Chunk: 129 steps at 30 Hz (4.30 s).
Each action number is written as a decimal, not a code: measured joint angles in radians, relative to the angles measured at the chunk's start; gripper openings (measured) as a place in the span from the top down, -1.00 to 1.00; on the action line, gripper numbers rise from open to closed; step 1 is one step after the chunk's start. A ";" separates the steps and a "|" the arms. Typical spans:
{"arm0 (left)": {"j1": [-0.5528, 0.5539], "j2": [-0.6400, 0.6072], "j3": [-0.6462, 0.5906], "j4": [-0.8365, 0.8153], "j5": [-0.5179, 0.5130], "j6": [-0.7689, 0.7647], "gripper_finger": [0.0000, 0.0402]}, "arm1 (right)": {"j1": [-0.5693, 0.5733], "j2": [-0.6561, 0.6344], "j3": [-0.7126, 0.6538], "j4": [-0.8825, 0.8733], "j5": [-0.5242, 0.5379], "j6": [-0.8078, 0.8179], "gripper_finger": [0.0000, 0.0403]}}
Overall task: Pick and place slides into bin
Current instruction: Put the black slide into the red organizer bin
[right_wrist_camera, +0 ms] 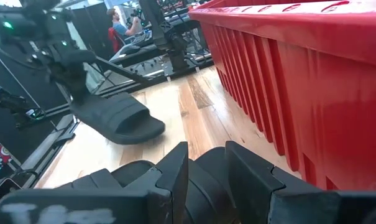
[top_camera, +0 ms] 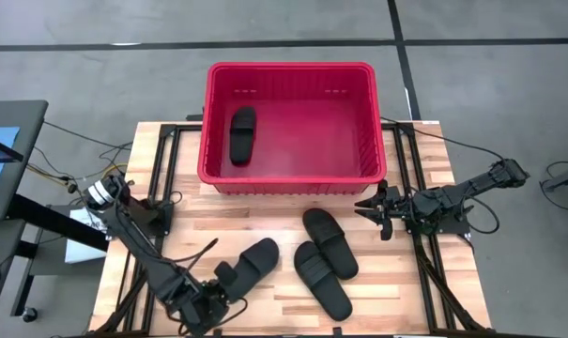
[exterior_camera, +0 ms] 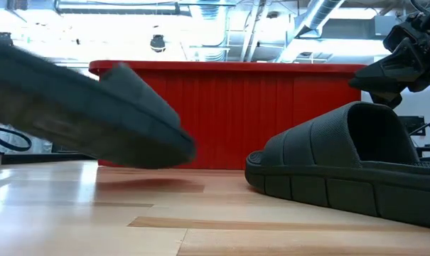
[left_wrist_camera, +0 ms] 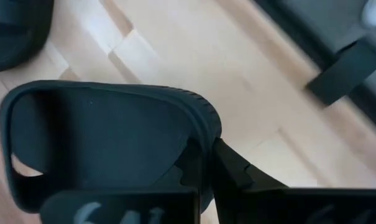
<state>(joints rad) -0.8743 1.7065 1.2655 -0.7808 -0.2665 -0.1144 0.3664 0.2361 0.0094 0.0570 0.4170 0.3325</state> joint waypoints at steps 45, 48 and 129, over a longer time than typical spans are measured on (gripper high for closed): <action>0.007 -0.003 0.837 -0.112 -0.550 0.233 1.00 | 0.000 0.000 0.000 0.000 0.000 0.000 0.52; 0.049 -0.003 0.889 -0.200 -0.559 0.232 1.00 | 0.000 0.000 0.000 0.000 0.000 0.000 0.52; 1.314 0.025 0.333 0.074 0.146 0.494 1.00 | 0.000 0.000 0.000 0.000 0.000 0.000 0.52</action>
<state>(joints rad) 0.4397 1.7319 1.5982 -0.7067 -0.1200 0.3800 0.3664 0.2359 0.0095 0.0574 0.4170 0.3328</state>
